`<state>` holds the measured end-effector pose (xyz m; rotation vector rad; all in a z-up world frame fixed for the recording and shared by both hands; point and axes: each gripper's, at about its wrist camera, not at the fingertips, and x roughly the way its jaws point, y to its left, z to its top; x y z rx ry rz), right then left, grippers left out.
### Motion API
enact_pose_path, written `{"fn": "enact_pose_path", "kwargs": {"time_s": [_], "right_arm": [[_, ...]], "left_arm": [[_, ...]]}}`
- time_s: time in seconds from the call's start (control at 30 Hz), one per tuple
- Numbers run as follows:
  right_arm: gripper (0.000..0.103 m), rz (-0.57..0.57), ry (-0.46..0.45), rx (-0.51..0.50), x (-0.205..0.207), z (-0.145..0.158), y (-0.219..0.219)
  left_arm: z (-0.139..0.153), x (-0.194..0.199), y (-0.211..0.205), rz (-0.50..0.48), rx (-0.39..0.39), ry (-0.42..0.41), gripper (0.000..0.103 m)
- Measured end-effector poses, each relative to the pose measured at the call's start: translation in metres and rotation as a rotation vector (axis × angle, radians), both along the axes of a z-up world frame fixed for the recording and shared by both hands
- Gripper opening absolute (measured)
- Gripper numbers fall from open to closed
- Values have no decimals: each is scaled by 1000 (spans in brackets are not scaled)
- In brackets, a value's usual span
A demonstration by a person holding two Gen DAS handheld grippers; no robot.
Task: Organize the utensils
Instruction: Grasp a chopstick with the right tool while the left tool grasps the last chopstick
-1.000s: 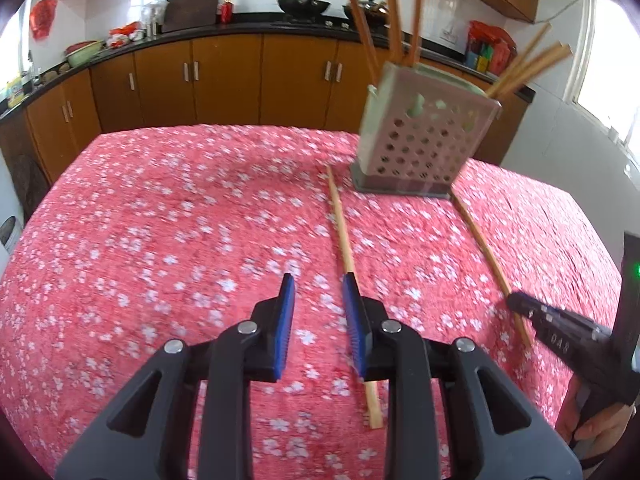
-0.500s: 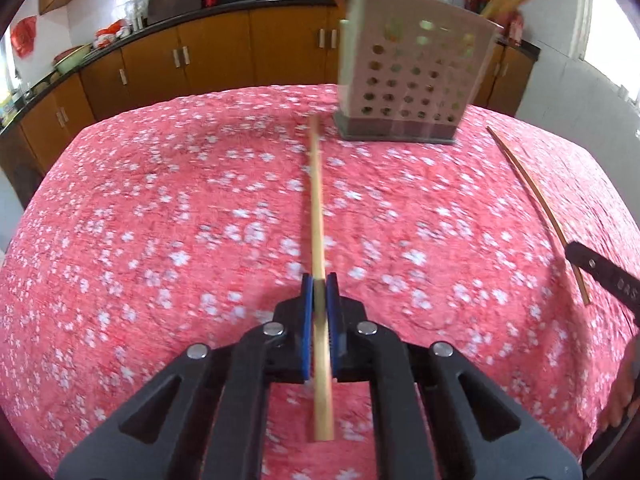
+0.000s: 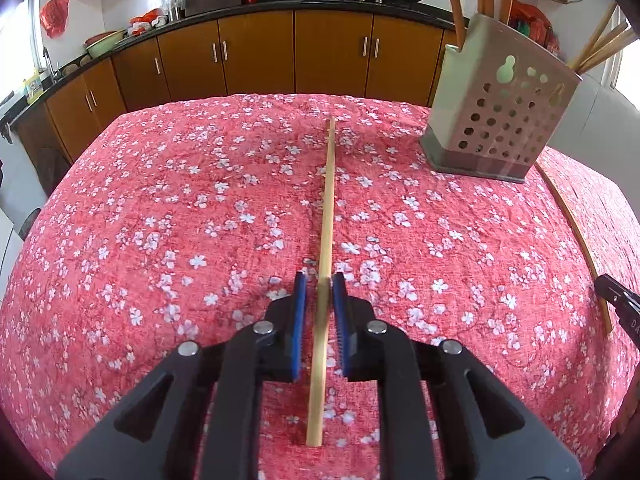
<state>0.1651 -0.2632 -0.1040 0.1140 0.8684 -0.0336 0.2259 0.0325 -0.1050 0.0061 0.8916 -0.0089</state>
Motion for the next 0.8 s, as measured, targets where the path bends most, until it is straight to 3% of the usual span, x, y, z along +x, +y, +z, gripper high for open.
{"fn": "enact_pose_path", "kwargs": {"time_s": [0.8], "right_arm": [[8, -3, -2, 23, 1, -1, -5]], "left_arm": [[2, -4, -3, -18, -45, 0, 25]]}}
